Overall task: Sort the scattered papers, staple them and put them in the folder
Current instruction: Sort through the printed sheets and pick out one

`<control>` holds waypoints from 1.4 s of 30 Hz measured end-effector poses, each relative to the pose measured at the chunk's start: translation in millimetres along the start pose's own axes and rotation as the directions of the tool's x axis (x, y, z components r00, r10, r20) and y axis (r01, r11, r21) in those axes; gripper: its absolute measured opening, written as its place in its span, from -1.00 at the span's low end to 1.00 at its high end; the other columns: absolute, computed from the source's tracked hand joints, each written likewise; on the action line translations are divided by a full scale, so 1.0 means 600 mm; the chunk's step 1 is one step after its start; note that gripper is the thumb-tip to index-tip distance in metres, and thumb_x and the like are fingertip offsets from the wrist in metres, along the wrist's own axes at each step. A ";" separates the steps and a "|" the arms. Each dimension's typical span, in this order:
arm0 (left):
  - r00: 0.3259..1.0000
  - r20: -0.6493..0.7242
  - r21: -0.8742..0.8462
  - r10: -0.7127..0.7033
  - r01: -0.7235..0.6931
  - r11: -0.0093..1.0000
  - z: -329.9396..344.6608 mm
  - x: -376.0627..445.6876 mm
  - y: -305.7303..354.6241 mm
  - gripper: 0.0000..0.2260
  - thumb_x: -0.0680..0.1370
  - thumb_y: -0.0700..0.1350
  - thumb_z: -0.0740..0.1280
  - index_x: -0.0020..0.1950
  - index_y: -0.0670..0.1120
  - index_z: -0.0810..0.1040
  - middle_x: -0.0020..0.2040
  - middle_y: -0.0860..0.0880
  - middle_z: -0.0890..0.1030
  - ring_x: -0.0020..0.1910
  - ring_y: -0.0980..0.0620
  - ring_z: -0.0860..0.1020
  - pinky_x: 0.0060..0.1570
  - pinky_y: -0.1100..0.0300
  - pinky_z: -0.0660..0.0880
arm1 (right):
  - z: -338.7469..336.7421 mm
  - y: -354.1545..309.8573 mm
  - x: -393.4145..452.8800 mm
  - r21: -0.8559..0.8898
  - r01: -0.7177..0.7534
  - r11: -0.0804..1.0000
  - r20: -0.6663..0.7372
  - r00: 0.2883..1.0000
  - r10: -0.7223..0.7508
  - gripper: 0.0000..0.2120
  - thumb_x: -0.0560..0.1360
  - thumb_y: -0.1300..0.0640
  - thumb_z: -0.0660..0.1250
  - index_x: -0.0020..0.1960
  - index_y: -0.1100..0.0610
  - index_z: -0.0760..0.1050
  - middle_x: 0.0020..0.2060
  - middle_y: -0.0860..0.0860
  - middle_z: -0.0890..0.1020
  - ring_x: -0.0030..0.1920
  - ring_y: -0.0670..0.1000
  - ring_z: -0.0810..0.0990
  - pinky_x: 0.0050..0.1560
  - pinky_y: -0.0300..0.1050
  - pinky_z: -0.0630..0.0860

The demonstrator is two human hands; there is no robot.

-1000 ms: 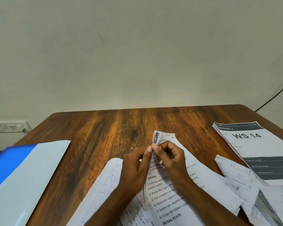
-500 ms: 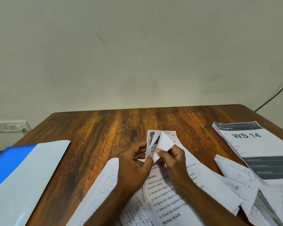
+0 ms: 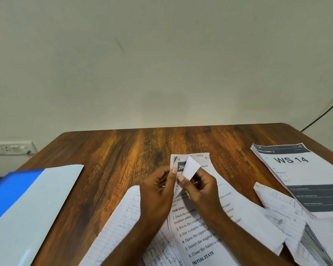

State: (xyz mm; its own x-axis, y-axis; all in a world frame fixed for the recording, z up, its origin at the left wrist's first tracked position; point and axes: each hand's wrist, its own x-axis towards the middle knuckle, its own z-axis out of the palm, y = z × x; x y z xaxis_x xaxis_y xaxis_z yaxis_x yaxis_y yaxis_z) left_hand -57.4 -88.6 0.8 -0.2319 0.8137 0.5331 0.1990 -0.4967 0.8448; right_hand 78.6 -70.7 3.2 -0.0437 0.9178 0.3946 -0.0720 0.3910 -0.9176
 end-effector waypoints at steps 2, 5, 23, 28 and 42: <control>0.999 0.008 0.036 0.034 -0.035 0.999 -0.001 0.000 0.000 -0.82 0.71 -0.04 0.34 0.15 -0.03 0.73 -0.03 0.01 0.77 -0.09 -0.08 0.75 -0.14 -0.23 0.67 | 0.000 -0.007 -0.001 -0.002 0.038 0.999 -0.008 0.999 -0.038 -0.74 0.48 0.02 0.53 0.09 0.12 0.64 -0.12 0.02 0.74 -0.13 0.07 0.70 -0.08 0.05 0.66; 0.994 0.052 0.090 0.095 -0.099 0.991 -0.002 -0.001 -0.001 -0.83 0.70 -0.03 0.35 0.13 -0.01 0.74 -0.09 0.05 0.75 -0.15 -0.03 0.73 -0.20 -0.16 0.65 | 0.000 -0.019 0.002 0.037 0.081 0.996 -0.084 0.993 -0.078 -0.60 0.39 -0.11 0.62 -0.02 0.15 0.59 -0.21 0.05 0.68 -0.24 0.10 0.63 -0.17 -0.03 0.61; 0.972 0.129 0.084 0.198 -0.210 0.974 0.001 0.001 0.000 -0.81 0.71 -0.08 0.35 0.06 -0.06 0.76 -0.12 0.05 0.74 -0.17 -0.02 0.71 -0.25 -0.10 0.60 | -0.015 -0.017 0.012 0.160 0.063 0.985 -0.136 0.990 -0.041 -0.88 0.55 0.24 0.46 0.02 0.26 0.56 -0.17 0.34 0.62 -0.26 0.21 0.61 -0.32 0.05 0.62; 0.974 0.142 0.035 0.179 -0.186 0.982 0.004 -0.001 0.006 -0.80 0.71 -0.13 0.34 0.03 -0.02 0.76 -0.13 0.07 0.74 -0.18 0.02 0.69 -0.21 -0.06 0.60 | -0.017 -0.018 0.012 0.159 0.044 0.986 -0.127 0.992 -0.024 -0.95 0.59 0.37 0.37 -0.05 0.34 0.53 -0.23 0.34 0.62 -0.32 0.13 0.59 -0.32 -0.03 0.60; 0.980 0.172 -0.081 0.096 -0.084 0.993 0.004 0.001 0.002 -0.79 0.72 -0.21 0.31 0.12 -0.12 0.76 0.01 -0.05 0.75 0.02 -0.14 0.72 0.00 -0.24 0.63 | -0.011 -0.022 0.012 0.174 0.060 0.983 -0.120 0.992 -0.040 -0.73 0.45 0.09 0.54 -0.06 0.26 0.54 -0.18 0.31 0.61 -0.18 0.19 0.61 -0.15 0.16 0.63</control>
State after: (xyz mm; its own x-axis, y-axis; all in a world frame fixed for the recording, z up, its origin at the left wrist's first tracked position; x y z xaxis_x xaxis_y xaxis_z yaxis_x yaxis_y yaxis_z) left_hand -55.3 -87.8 2.1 -0.0445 0.8017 0.5961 0.1399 -0.5858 0.7983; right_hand 85.6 -69.1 18.1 0.0792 0.9032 0.4219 -0.2467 0.4278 -0.8695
